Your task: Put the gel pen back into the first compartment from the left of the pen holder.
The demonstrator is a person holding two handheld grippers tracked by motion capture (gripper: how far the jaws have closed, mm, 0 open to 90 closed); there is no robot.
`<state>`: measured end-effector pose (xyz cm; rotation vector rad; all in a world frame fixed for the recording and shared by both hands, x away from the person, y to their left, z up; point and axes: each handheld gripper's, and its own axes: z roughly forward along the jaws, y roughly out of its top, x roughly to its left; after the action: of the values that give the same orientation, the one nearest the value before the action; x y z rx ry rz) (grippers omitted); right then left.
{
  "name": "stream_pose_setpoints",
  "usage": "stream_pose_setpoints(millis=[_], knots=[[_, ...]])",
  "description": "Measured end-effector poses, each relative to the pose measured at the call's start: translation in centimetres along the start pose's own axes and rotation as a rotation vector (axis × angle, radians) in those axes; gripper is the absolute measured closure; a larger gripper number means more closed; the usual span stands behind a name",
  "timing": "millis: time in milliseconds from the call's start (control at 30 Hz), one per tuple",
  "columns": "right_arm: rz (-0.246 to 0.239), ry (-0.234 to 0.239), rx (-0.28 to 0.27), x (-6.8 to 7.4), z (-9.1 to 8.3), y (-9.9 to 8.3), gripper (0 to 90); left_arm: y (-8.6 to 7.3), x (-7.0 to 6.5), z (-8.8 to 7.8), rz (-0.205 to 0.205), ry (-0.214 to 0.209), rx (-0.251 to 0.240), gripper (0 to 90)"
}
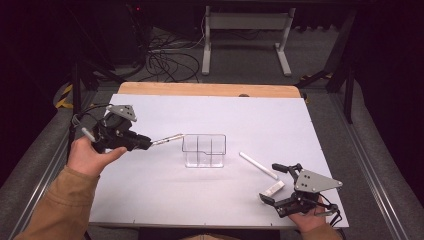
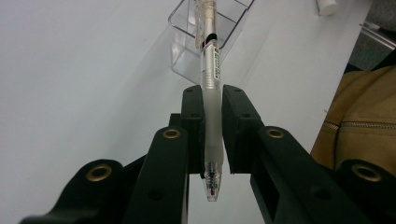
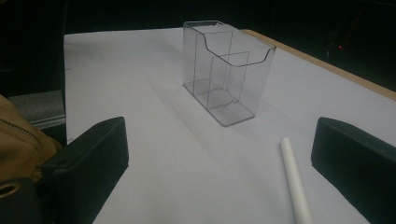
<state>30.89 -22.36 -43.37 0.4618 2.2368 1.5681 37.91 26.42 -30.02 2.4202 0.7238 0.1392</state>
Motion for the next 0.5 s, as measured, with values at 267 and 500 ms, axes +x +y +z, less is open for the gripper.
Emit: stream_pose_setpoints(millis=[267,500], knots=[[-0.003,0.001,0.002,0.0,0.0,0.0,4.6,1.3,-0.2,0.8,0.007,0.010,0.067,80.1],[-0.003,0.003,0.001,0.0,0.0,0.0,4.7,2.3,-0.6,1.1,0.020,0.019,0.110,80.0]])
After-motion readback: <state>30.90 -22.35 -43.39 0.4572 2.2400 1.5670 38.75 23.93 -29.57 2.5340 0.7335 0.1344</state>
